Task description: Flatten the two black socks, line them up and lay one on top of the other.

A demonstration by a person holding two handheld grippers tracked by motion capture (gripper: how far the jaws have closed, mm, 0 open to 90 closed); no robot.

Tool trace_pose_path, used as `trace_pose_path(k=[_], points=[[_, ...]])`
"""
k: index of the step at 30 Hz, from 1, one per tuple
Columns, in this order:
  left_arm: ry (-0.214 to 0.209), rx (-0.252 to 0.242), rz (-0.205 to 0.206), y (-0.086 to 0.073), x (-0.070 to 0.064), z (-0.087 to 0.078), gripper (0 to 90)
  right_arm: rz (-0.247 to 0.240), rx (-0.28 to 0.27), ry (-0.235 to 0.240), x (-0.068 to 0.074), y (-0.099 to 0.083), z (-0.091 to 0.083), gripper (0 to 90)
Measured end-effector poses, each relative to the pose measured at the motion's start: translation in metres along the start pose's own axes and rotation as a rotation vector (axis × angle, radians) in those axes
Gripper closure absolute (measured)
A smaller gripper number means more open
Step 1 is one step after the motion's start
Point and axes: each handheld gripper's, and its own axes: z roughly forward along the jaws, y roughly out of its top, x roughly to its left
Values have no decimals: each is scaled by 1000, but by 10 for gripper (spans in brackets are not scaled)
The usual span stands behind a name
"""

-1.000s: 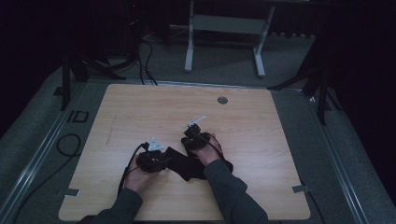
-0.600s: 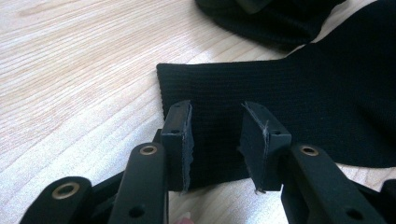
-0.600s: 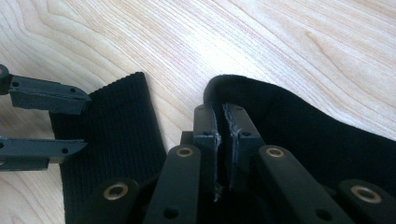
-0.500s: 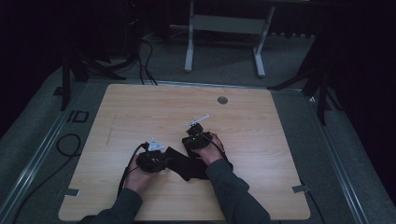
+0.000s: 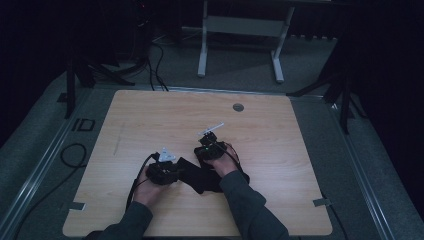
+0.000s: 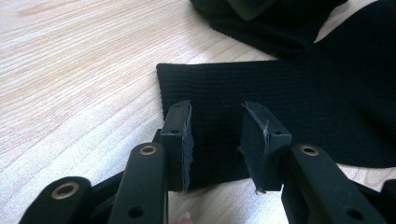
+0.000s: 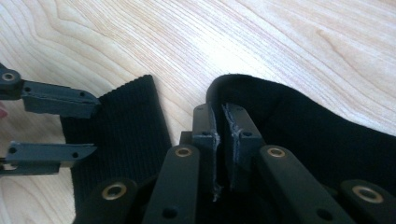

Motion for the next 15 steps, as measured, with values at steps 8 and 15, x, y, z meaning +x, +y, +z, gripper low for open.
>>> trace_pose_path(k=[8, 15], points=[[1, 0, 2, 0, 0, 0, 638, -4, -43, -12, 0, 2, -13, 861], [1, 0, 2, 0, 0, 0, 638, 6, -96, -31, -7, 2, -33, 861]])
